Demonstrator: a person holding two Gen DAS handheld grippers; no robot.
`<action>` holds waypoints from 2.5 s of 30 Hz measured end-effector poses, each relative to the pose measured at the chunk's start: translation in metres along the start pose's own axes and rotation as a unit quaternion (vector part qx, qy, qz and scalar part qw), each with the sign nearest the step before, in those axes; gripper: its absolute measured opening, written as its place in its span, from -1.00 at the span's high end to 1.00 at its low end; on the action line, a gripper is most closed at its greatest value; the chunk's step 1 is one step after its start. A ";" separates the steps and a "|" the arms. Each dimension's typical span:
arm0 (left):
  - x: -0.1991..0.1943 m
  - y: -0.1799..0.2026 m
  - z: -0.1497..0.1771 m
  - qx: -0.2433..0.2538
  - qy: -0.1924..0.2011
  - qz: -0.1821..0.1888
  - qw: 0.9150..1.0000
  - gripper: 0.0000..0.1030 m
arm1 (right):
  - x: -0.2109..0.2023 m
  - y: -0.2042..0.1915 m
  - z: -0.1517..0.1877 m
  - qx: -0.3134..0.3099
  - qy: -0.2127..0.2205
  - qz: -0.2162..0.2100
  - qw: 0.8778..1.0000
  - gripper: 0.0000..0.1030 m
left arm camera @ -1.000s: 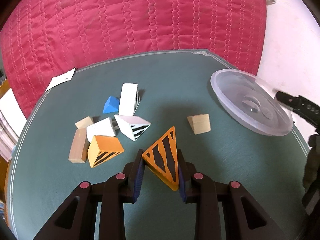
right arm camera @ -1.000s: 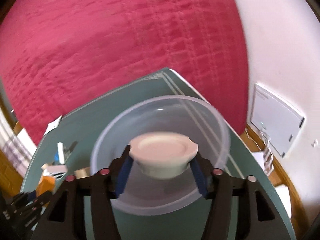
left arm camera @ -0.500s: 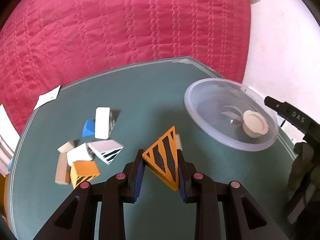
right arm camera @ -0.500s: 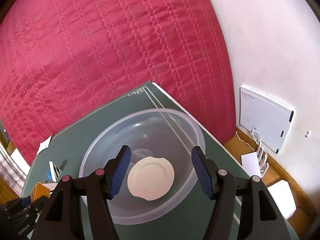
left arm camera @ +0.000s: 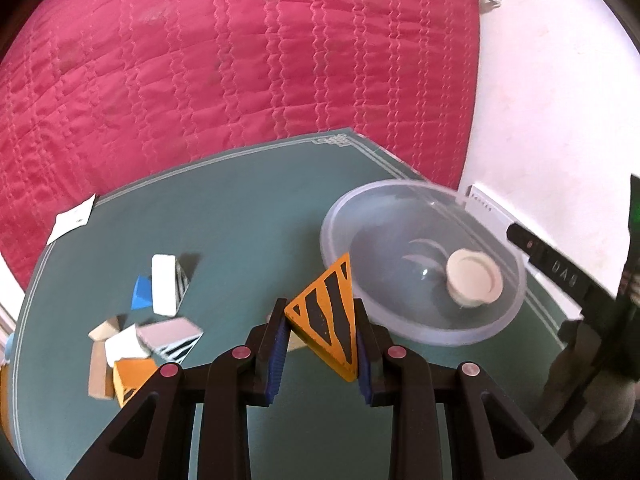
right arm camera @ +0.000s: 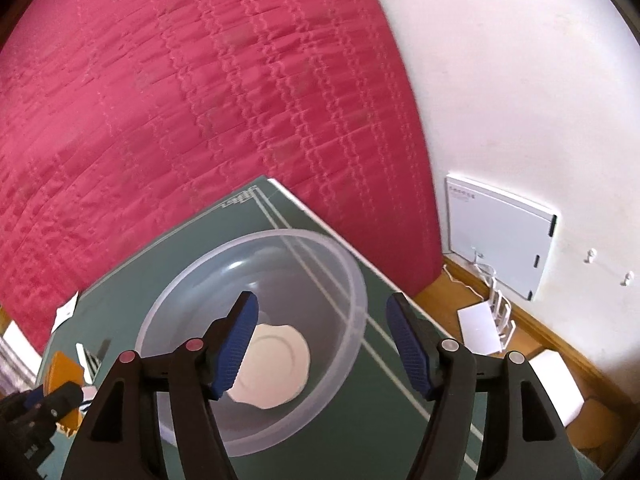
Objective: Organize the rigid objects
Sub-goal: 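Release the plate in the bowl while the left gripper drops the orange prism in, then withdraw both grippers from the bowl back over the blocks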
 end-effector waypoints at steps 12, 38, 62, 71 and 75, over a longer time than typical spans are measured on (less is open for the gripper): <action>0.026 0.042 -0.035 0.011 -0.004 0.037 0.999 0.40 | -0.003 0.013 -0.010 0.026 0.021 0.024 0.999 -0.45; 0.020 0.014 -0.040 -0.005 0.013 0.031 0.999 -0.84 | 0.008 0.039 -0.004 0.060 0.007 0.094 0.994 -0.56; -0.070 -0.135 -0.047 -0.043 0.113 -0.114 0.986 -0.99 | -0.038 -0.005 0.000 0.029 0.020 0.068 0.997 -0.56; -0.092 -0.196 -0.042 -0.085 0.120 -0.175 0.973 -0.99 | -0.080 -0.136 0.028 -0.099 -0.013 -0.127 0.987 -0.55; -0.096 -0.219 -0.035 -0.109 0.118 -0.196 0.967 -0.99 | -0.081 -0.180 0.068 -0.158 -0.053 -0.183 0.969 -0.38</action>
Point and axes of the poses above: each gripper's, at about its wrist camera, not at the fingertips, and x roughly the way its jaws point, y to its right, z to its underside, the point moved 8 cm from there along x, roughly the way its jaws point, and after that the axes turned 7 degrees about z, right-handed, at the moved point
